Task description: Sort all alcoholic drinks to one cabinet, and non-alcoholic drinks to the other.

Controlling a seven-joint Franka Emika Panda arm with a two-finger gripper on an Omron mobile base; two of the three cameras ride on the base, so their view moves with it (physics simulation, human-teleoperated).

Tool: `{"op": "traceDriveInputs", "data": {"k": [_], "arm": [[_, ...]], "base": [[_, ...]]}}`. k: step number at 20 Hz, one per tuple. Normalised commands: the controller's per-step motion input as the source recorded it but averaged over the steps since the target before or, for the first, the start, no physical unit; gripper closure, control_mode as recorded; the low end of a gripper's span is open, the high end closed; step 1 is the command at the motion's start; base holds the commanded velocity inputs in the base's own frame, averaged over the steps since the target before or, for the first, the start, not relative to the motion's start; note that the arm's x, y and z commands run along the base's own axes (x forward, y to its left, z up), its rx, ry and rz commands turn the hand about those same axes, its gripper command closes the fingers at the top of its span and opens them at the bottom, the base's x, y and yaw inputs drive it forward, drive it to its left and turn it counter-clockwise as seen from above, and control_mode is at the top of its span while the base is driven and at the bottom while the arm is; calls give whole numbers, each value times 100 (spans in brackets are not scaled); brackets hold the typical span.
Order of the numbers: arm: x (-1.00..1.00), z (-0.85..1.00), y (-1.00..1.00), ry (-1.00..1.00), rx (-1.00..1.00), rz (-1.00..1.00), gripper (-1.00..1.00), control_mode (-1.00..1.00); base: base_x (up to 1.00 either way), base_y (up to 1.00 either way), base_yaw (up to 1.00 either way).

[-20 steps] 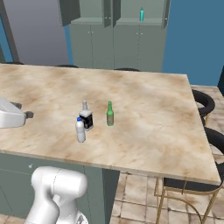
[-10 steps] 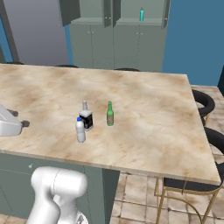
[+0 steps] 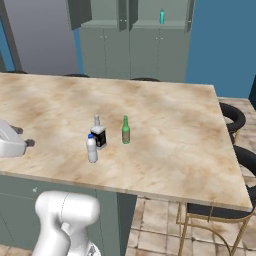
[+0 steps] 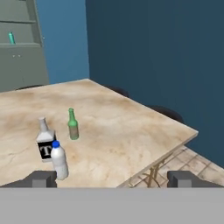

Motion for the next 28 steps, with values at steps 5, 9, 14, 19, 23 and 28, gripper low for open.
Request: {"op": "traceDriveInputs", "data": {"k": [5,9,14,19,23,28], "arm": [[8,-34,1,-9,-2,-6,-100,-100],[4,-30,0,-3,-3,-7,-100,-100],[18,-31,0,-1,-4,-8,-100,-100],[21,-30,0,-3,-2,-8,-100,-100],[20,-22,0,-3,-1,-8,-100,-100],[22,-15,0,-1,0,-6,-100,-100]], "base": [[0,0,0],[0,0,0],[0,0,0],[0,0,0],[0,0,0],[0,0,0]]}}
